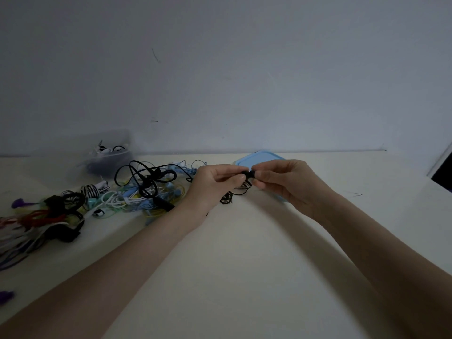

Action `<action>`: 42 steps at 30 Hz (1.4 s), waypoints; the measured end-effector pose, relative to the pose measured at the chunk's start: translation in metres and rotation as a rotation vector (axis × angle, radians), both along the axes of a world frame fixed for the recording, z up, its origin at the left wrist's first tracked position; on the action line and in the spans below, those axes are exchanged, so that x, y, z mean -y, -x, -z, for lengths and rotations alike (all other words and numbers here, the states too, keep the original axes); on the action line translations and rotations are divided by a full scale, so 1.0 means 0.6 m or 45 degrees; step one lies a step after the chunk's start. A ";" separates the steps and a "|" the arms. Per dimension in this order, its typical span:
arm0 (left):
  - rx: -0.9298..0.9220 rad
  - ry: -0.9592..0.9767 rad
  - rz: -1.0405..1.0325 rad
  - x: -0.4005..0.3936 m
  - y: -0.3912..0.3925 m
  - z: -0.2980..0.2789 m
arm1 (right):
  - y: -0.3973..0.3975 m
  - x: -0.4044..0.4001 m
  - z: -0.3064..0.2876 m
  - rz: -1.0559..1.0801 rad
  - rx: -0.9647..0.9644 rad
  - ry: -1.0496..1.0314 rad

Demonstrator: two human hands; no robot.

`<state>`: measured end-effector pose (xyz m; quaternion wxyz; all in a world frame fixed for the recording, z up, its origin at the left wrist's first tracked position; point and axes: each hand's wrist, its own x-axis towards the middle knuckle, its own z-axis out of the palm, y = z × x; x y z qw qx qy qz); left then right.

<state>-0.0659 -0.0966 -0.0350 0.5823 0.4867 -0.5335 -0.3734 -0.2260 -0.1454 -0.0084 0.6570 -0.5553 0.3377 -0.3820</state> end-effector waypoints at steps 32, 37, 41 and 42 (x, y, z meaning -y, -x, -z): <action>0.057 0.075 -0.063 0.003 -0.001 -0.005 | -0.007 -0.004 -0.007 0.009 -0.106 0.182; 0.171 0.108 -0.032 0.004 -0.002 -0.006 | -0.010 -0.001 -0.002 0.041 -0.160 0.206; 0.241 0.100 -0.035 0.005 -0.011 -0.016 | -0.012 -0.001 0.000 0.040 -0.094 0.144; 0.288 0.080 -0.062 0.007 -0.018 -0.022 | -0.012 -0.001 -0.002 0.052 -0.068 0.126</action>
